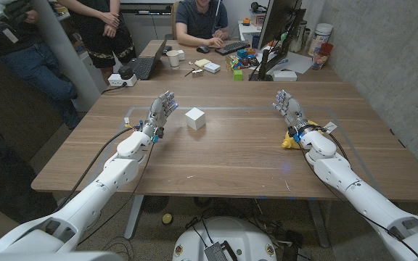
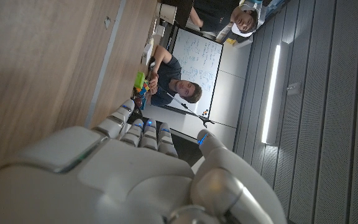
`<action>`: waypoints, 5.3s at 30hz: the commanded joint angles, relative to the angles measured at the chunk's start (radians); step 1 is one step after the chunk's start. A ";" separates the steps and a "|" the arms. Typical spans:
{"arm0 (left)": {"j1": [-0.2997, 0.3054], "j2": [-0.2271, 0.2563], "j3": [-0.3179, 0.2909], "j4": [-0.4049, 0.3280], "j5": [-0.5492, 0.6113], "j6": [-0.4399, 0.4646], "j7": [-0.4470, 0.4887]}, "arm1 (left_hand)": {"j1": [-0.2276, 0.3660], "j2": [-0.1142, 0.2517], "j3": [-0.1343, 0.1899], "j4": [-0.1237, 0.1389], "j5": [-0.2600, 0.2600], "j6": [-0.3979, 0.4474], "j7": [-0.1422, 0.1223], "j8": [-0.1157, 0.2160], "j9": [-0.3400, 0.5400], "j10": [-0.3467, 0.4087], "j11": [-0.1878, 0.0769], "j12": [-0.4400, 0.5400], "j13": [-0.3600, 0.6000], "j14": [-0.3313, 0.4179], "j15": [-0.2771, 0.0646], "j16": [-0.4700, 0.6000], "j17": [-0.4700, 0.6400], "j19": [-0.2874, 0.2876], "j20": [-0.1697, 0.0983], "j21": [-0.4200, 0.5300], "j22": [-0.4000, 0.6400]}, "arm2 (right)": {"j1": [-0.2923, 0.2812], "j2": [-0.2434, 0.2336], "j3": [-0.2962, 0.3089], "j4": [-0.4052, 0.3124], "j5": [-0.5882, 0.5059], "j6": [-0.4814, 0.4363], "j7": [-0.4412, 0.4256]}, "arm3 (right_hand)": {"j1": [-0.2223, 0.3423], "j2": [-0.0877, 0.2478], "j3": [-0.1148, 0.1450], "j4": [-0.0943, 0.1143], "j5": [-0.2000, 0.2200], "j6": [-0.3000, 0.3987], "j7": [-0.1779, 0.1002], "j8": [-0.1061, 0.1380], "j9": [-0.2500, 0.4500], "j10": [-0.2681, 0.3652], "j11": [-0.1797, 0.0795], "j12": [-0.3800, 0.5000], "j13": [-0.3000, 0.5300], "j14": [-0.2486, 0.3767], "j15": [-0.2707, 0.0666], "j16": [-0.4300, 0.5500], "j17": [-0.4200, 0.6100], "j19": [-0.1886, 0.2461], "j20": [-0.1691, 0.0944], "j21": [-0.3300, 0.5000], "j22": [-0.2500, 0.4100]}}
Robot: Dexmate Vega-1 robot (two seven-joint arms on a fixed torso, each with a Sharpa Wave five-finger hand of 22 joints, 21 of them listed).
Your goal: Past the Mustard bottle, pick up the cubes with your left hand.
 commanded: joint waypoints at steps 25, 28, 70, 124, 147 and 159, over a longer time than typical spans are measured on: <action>0.012 -0.002 0.025 -0.067 0.372 -0.068 0.386 | 0.016 0.034 0.000 -0.036 0.001 0.042 -0.046 0.016 0.004 0.049 0.005 0.018 0.006 0.028 0.006 0.009 -0.003 0.011 0.038 -0.002 0.002 | -0.011 0.002 0.011 0.019 0.021 0.024 0.024 | 0.003 0.040 0.006 0.002 0.007 0.008 0.004 0.006 0.005 0.008 0.004 0.006 0.004 -0.008 0.002 0.005 0.005 0.009 -0.020 0.003 0.004; 0.012 -0.007 0.025 -0.070 0.405 -0.077 0.420 | 0.021 0.031 0.000 -0.044 0.002 0.054 -0.071 0.018 0.005 0.056 0.006 0.019 0.006 0.033 0.005 0.009 -0.003 0.015 0.044 -0.002 0.002 | -0.010 0.001 0.012 0.022 0.021 0.025 0.024 | 0.002 0.040 0.006 0.002 0.007 0.008 0.004 0.006 0.005 0.008 0.006 0.005 0.004 -0.008 0.003 0.005 0.005 0.009 -0.020 0.003 0.004; -0.137 -0.043 0.148 -0.019 1.028 0.051 0.943 | 0.065 0.061 0.026 -0.076 0.006 0.116 -0.144 0.022 0.007 0.086 -0.028 0.019 0.008 0.061 -0.021 0.008 -0.002 0.043 0.058 -0.002 0.001 | 0.021 0.018 0.005 0.083 0.024 0.049 0.069 | -0.004 0.037 0.007 0.005 0.008 0.014 0.005 0.007 0.005 0.010 0.009 0.006 0.004 -0.007 0.003 0.004 0.004 0.007 -0.018 0.002 0.004; -0.287 0.032 0.332 -0.124 1.371 0.230 0.883 | 0.118 -0.038 -0.049 -0.165 -0.002 0.031 -0.315 -0.004 0.007 0.001 -0.128 -0.004 0.010 -0.027 -0.097 0.000 0.001 0.015 0.174 -0.046 -0.002 | 0.023 0.022 0.014 0.109 0.038 0.083 0.107 | -0.019 0.026 0.002 0.008 0.008 0.023 0.008 0.008 0.005 0.019 0.007 0.007 0.004 -0.002 0.005 0.004 0.004 0.012 -0.014 0.003 0.004; -0.306 0.045 0.359 -0.154 1.347 0.395 0.634 | 0.151 -0.064 -0.067 -0.218 0.005 0.013 -0.318 0.009 0.010 -0.001 -0.142 0.008 0.011 0.006 -0.076 0.013 0.003 0.065 0.168 -0.039 -0.004 | 0.029 0.025 0.016 0.129 0.036 0.100 0.115 | -0.025 0.029 0.003 0.009 0.010 0.024 0.004 0.007 0.005 0.023 0.002 0.007 0.004 0.002 0.003 0.005 0.003 0.013 -0.017 0.002 0.004; -0.339 0.054 0.397 -0.147 1.359 0.418 0.550 | 0.161 -0.073 -0.072 -0.233 0.007 0.022 -0.317 0.014 0.011 -0.001 -0.148 0.009 0.011 0.003 -0.080 0.011 0.004 0.087 0.167 -0.035 -0.006 | 0.044 0.035 0.014 0.158 0.037 0.114 0.133 | -0.029 0.026 0.001 0.010 0.011 0.025 0.004 0.007 0.005 0.023 0.004 0.006 0.004 0.003 0.004 0.005 0.004 0.014 -0.018 0.002 0.003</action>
